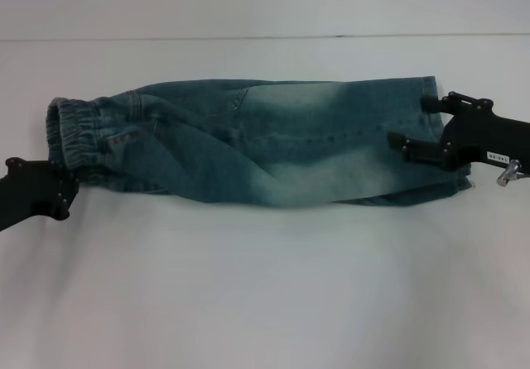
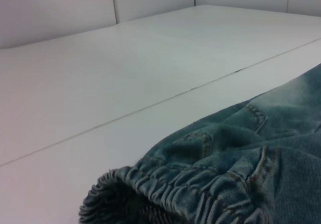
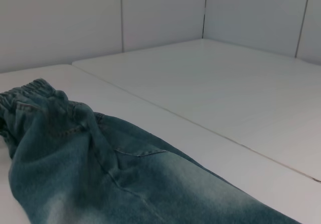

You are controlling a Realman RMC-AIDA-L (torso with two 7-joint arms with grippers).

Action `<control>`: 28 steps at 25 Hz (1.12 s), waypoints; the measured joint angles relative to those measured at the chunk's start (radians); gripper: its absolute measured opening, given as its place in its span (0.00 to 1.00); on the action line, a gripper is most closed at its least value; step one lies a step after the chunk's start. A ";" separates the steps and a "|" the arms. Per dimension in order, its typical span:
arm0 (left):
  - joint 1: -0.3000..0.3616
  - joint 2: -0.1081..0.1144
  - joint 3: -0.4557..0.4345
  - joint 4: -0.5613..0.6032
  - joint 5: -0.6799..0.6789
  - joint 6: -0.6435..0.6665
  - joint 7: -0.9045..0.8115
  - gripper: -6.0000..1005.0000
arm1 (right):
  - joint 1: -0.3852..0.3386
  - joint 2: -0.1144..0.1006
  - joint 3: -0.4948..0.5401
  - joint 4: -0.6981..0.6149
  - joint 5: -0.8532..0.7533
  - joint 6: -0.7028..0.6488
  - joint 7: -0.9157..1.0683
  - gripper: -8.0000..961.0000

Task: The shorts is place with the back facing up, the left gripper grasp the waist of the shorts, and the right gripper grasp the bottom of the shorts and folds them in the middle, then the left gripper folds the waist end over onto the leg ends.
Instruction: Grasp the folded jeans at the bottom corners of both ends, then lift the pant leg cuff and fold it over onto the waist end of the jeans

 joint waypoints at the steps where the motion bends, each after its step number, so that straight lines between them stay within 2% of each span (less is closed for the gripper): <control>1: 0.000 0.000 0.000 0.003 0.000 0.004 -0.003 0.04 | 0.000 0.000 0.000 0.006 0.004 0.001 -0.006 0.90; 7: -0.004 0.001 0.037 0.073 0.014 0.015 -0.105 0.05 | 0.015 0.003 -0.001 0.102 0.098 0.025 -0.132 0.88; 12: -0.021 0.000 0.111 0.182 0.087 0.016 -0.276 0.05 | 0.061 0.005 -0.009 0.268 0.254 0.047 -0.343 0.84; 16: -0.051 0.001 0.153 0.224 0.129 0.014 -0.367 0.06 | 0.118 0.007 -0.009 0.411 0.374 0.062 -0.499 0.81; 22: -0.101 0.008 0.219 0.288 0.168 0.022 -0.510 0.07 | 0.243 0.016 -0.009 0.607 0.525 0.160 -0.701 0.56; 28: -0.167 0.018 0.332 0.398 0.238 0.057 -0.727 0.08 | 0.358 0.023 -0.009 0.717 0.543 0.267 -0.754 0.39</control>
